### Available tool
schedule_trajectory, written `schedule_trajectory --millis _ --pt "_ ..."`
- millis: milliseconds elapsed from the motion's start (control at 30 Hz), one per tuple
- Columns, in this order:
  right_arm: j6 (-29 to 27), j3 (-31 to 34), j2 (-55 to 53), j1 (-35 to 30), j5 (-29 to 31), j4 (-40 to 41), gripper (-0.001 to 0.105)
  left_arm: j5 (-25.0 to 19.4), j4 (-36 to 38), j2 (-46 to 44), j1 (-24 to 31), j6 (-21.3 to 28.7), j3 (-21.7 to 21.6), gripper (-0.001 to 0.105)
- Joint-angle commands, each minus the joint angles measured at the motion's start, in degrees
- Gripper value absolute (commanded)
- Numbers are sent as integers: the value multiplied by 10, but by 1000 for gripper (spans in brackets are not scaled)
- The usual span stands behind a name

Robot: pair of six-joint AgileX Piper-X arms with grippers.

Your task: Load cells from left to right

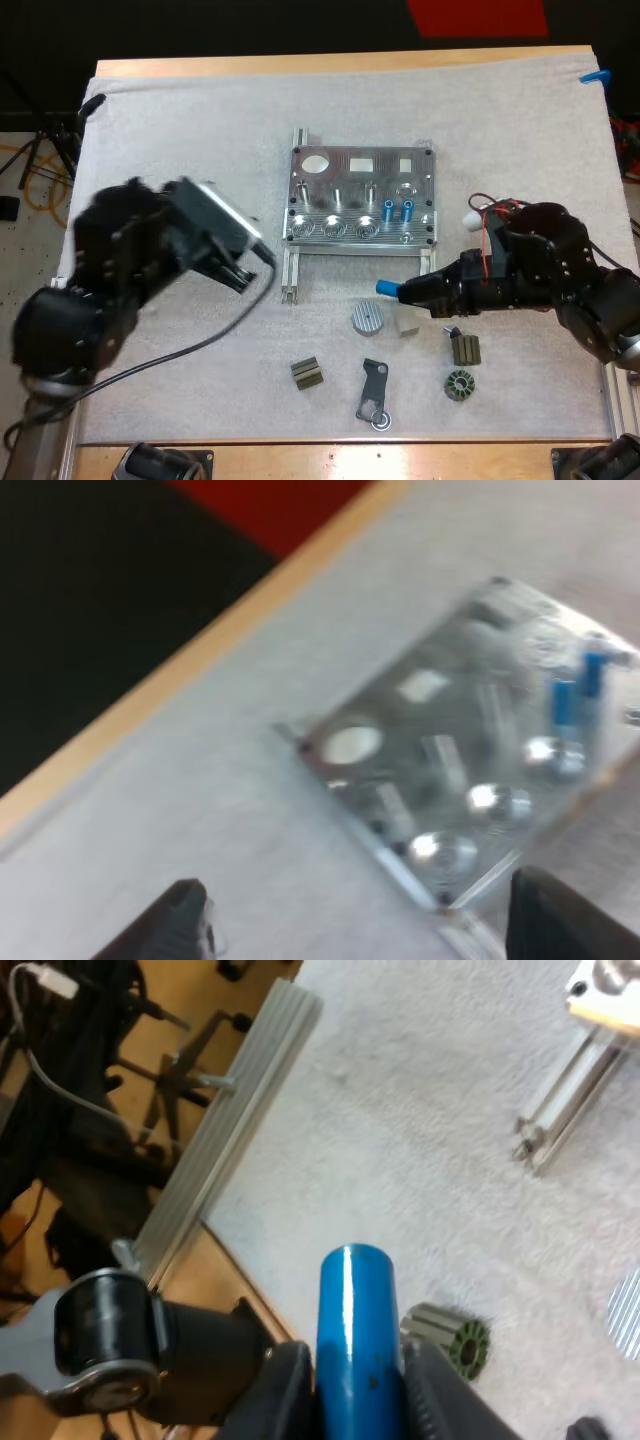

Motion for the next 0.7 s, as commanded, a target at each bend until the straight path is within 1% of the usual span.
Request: schedule_trajectory --millis 0,33,67,133,200,233,300,333,367,400,467,500,533,567,600,667 --pt "-9 -13 1 2 11 -2 0 5 -5 -13 21 -9 -2 61" --pt "-9 -22 7 1 20 3 0 9 -3 -20 43 -10 -2 61" --pt "-11 -25 10 1 24 5 0 15 0 -26 53 -10 -2 61" --pt "-28 -50 32 1 46 18 0 35 10 -44 78 -27 -2 61" --pt "-45 -80 52 1 71 41 0 46 21 -55 85 -35 -2 61" --pt "-58 -104 70 1 87 64 0 48 34 -69 85 -36 4 61" --pt "-79 -145 100 1 125 104 0 48 40 -93 85 -37 20 61" --pt "-87 -173 120 1 160 131 0 48 43 -109 85 -39 33 61" --pt "-95 -195 136 1 182 153 0 48 46 -129 85 -45 51 61" --pt "-100 -208 145 1 196 165 0 48 46 -139 85 -52 61 61" --pt "-114 -254 181 1 236 208 0 48 46 -179 85 -74 99 61" --pt "-115 -266 187 1 238 215 0 48 45 -185 85 -76 104 61" --pt "-117 -289 204 0 249 236 0 49 42 -202 85 -78 121 61" --pt "-120 -310 220 0 273 255 0 50 41 -214 85 -78 134 61" --pt "-125 -317 228 0 283 265 0 50 41 -223 85 -79 139 61" --pt "-134 -357 259 0 325 300 0 50 43 -241 85 -79 151 61"
